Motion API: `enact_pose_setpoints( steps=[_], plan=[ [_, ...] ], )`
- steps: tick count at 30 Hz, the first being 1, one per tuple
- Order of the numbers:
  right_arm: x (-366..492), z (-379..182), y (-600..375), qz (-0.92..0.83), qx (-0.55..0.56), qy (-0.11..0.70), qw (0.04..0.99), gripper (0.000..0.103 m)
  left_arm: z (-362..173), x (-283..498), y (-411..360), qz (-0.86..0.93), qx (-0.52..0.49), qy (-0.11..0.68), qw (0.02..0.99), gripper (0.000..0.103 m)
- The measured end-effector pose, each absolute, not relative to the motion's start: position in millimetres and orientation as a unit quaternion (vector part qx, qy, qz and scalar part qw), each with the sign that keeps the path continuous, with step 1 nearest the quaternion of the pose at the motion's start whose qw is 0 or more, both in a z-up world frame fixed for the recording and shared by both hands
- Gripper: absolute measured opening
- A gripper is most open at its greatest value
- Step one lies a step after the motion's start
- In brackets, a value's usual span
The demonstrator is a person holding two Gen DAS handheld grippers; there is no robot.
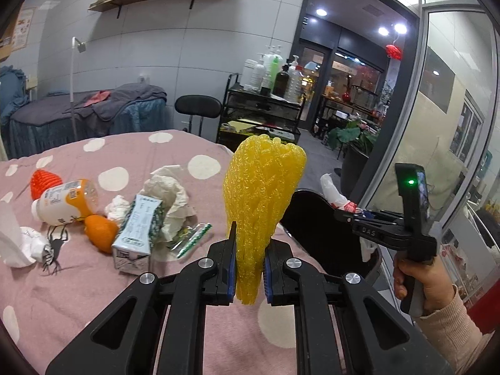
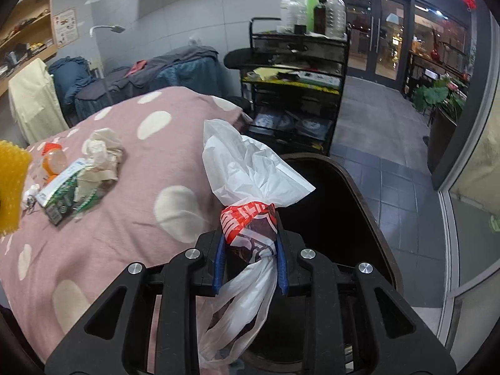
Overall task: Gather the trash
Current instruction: 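Carry the white bag and yellow foam net over the brown trash bin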
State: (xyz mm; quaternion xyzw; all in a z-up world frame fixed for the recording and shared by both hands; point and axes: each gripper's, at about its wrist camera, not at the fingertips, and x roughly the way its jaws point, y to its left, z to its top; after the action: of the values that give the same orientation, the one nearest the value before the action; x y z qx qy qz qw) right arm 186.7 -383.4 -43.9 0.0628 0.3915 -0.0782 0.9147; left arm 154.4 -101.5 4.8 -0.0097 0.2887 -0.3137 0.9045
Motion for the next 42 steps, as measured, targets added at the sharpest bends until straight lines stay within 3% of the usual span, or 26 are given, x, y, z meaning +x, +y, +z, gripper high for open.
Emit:
enact_pose_setpoints(
  steps=[12, 13, 15, 16, 17, 42],
  plan=[
    [217, -113, -439, -0.124, 0.08, 0.493, 0.858, 0.029, -3, 162, -166, -0.364, 0.033, 0.312, 0.877, 0.013],
    [218, -117, -441, -0.127, 0.082, 0.496, 0.855, 0.036, -4, 164, -169, -0.367, 0.033, 0.314, 0.875, 0.013],
    [221, -123, -444, -0.131, 0.09, 0.499, 0.852, 0.059, -6, 164, -178, -0.372, 0.039, 0.318, 0.871, 0.013],
    [220, -124, -446, -0.135, 0.094, 0.497, 0.852, 0.077, -7, 165, -182, -0.373, 0.043, 0.32, 0.87, 0.013],
    [219, -124, -447, -0.139, 0.096, 0.493, 0.854, 0.079, -8, 165, -186, -0.376, 0.045, 0.322, 0.867, 0.013],
    [115, -57, -455, -0.221, 0.133, 0.37, 0.893, 0.09, -21, 192, -292, -0.425, 0.084, 0.378, 0.818, 0.013]
  ],
)
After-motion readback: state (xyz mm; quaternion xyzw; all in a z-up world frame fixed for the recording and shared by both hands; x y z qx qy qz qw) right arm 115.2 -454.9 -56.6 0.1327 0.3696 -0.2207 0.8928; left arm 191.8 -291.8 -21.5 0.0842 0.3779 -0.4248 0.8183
